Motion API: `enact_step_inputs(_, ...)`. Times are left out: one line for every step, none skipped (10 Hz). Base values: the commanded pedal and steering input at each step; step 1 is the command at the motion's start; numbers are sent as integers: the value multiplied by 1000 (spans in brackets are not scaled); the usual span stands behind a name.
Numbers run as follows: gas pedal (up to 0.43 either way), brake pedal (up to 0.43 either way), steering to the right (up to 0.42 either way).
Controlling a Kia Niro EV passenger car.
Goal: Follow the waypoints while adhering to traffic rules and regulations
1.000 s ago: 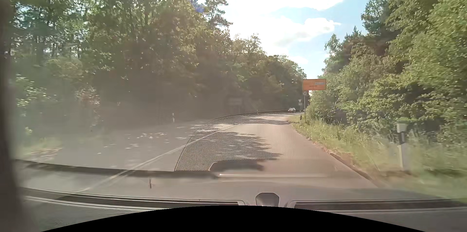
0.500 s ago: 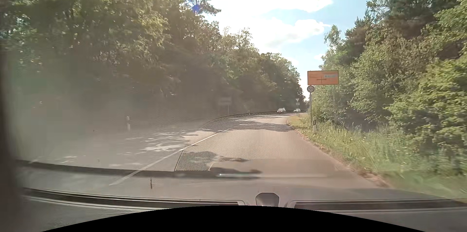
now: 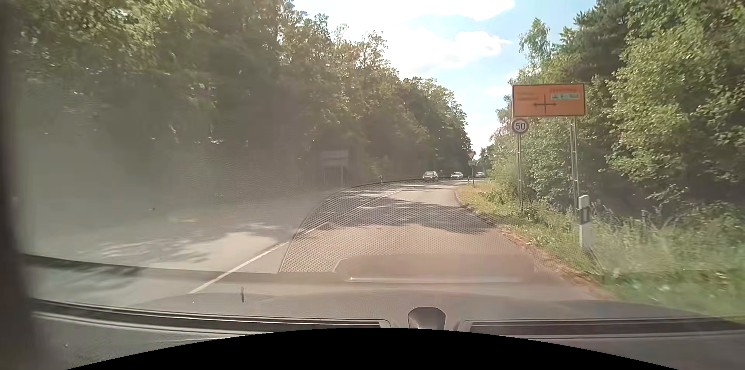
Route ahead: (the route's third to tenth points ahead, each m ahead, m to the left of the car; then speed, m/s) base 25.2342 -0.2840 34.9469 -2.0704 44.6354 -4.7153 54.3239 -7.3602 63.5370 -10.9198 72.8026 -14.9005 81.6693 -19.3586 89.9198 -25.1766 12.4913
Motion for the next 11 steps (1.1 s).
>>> enact_step_inputs(240, 6, 37)
enact_step_inputs(228, 6, 38)
enact_step_inputs(228, 6, 37)
enact_step_inputs(228, 6, 36)
enact_step_inputs(228, 6, 34)
enact_step_inputs(228, 6, 34)
enact_step_inputs(228, 6, 34)
enact_step_inputs(228, 0, 33)
enact_step_inputs(228, 0, 32)
enact_step_inputs(228, 6, 32)
enact_step_inputs(228, 6, 32)
